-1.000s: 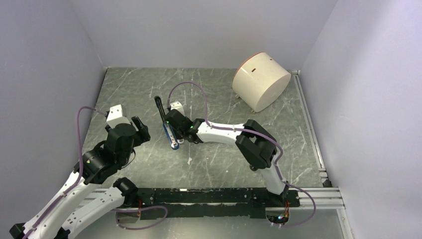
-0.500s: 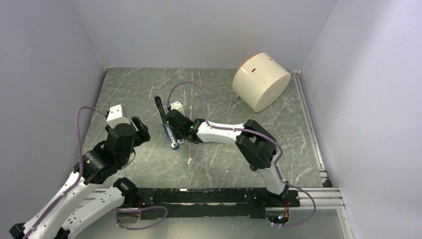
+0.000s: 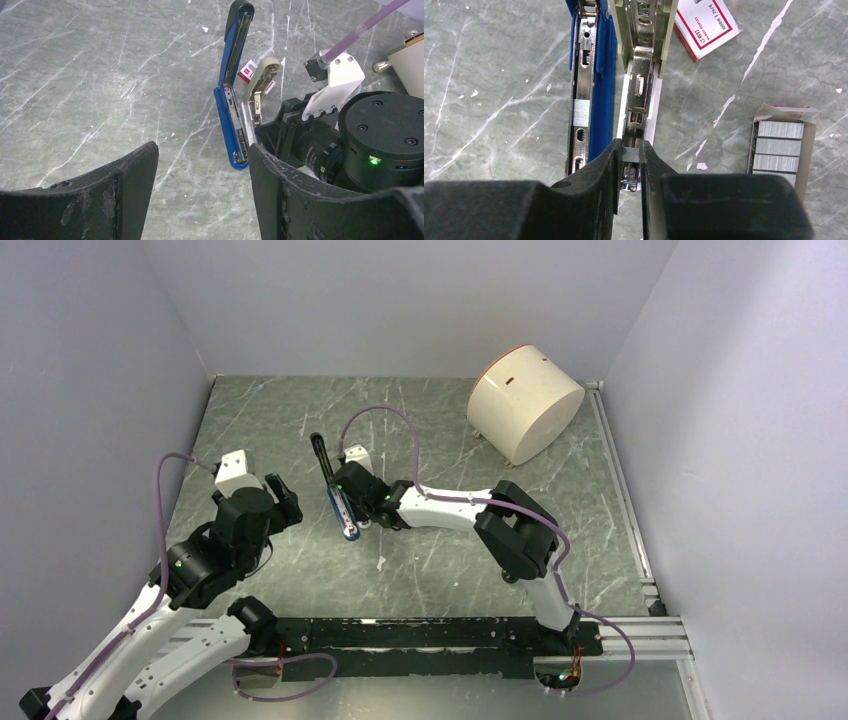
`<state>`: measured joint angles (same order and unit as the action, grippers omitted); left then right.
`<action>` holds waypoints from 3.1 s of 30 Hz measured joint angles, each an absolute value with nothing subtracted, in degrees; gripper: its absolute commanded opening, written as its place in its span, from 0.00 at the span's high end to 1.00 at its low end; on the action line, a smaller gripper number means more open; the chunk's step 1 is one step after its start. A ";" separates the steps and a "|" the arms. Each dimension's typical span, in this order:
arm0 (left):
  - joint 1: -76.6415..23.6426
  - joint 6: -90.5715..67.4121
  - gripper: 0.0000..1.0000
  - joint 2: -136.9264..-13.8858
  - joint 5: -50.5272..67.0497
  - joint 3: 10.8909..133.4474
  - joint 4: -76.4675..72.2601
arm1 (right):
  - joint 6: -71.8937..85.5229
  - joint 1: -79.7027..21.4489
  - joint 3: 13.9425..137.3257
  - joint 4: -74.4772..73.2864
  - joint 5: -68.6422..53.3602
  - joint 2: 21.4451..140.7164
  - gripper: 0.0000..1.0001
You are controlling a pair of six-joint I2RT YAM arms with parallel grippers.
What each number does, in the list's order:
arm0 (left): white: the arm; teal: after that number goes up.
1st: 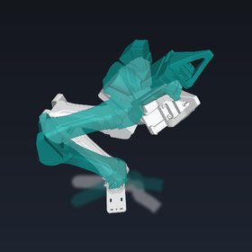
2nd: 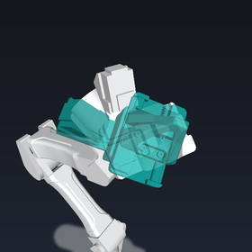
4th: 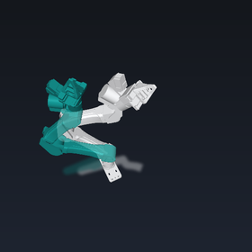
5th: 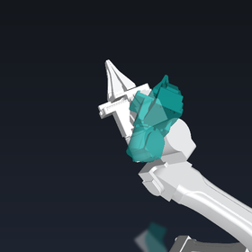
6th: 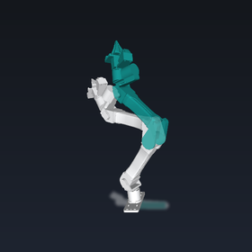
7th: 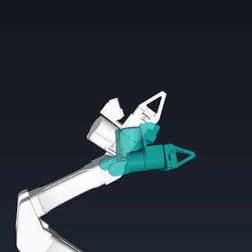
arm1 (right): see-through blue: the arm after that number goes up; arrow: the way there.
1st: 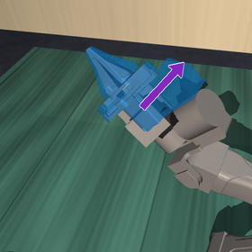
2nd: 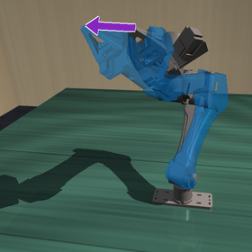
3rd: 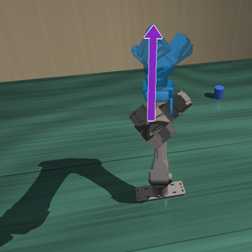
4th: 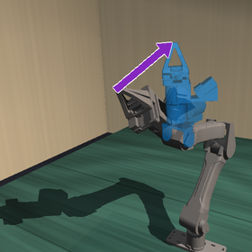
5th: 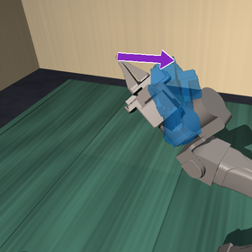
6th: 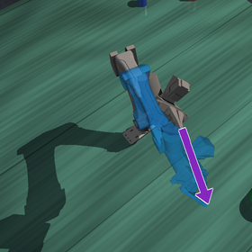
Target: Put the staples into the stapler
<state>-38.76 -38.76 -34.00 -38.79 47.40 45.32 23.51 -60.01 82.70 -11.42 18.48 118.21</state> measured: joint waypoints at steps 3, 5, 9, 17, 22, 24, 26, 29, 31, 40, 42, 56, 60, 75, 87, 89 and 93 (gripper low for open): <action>-38.76 -38.76 0.28 -34.02 -38.79 47.40 45.32 | 23.53 -60.01 82.48 -11.25 18.46 118.10 0.78; -38.76 -38.76 0.28 -34.02 -38.79 47.37 45.32 | 23.53 -60.01 82.43 -11.09 18.44 118.10 0.77; -38.76 -38.76 0.28 -34.02 -38.76 47.40 45.32 | 23.51 -60.01 82.43 -11.07 18.37 118.10 0.75; -38.76 -38.76 0.28 -34.02 -38.79 47.40 45.32 | 23.44 -60.03 82.43 -12.29 17.58 118.10 0.69; -38.76 -38.76 0.28 -34.02 -38.79 47.40 45.32 | 23.44 -60.03 82.65 -13.21 17.52 118.10 0.67; -38.76 -38.76 0.28 -34.02 -38.79 47.37 45.32 | 23.42 -60.03 83.00 -13.65 17.56 118.10 0.65; -38.76 -38.79 0.28 -34.02 -38.76 47.40 45.32 | 23.40 -60.03 83.48 -14.02 17.58 118.10 0.63; -38.76 -38.76 0.28 -34.02 -38.79 47.37 45.32 | 23.31 -60.03 84.14 -14.48 17.67 117.86 0.58; -38.76 -38.76 0.28 -34.02 -38.76 47.37 45.32 | 23.31 -60.01 84.38 -14.90 17.91 117.30 0.54; -38.76 -38.81 0.27 -34.04 -37.95 47.29 45.21 | 24.53 -56.34 88.18 -18.79 13.37 112.22 0.29; -38.76 -39.03 0.25 -34.04 -37.26 46.94 44.99 | 24.58 -54.85 88.16 -19.59 12.25 110.54 0.27; -38.76 -44.16 0.32 -35.97 -24.93 39.18 39.40 | 21.26 -51.99 89.69 -22.85 8.43 110.15 0.25; -38.76 -45.74 0.31 -35.77 -23.75 38.52 38.59 | 20.29 -51.99 93.80 -22.90 7.44 113.21 0.24; -38.76 -47.42 0.10 -35.35 -22.22 38.50 38.33 | 17.10 -52.90 109.80 -26.00 11.25 127.48 0.38; -38.76 -47.86 0.06 -35.94 -20.67 38.50 37.39 | 15.57 -52.97 110.26 -25.56 12.47 129.64 0.52; -38.76 -47.83 0.05 -36.27 -20.12 38.50 37.19 | 15.55 -52.97 110.15 -24.97 12.64 129.64 0.56; -38.76 -47.81 0.03 -36.62 -19.14 38.37 36.64 | 15.68 -53.01 109.69 -23.49 12.84 129.64 0.69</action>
<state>-38.76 -47.81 -36.62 -19.14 38.37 36.64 15.68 -53.01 109.69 -23.49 12.84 129.64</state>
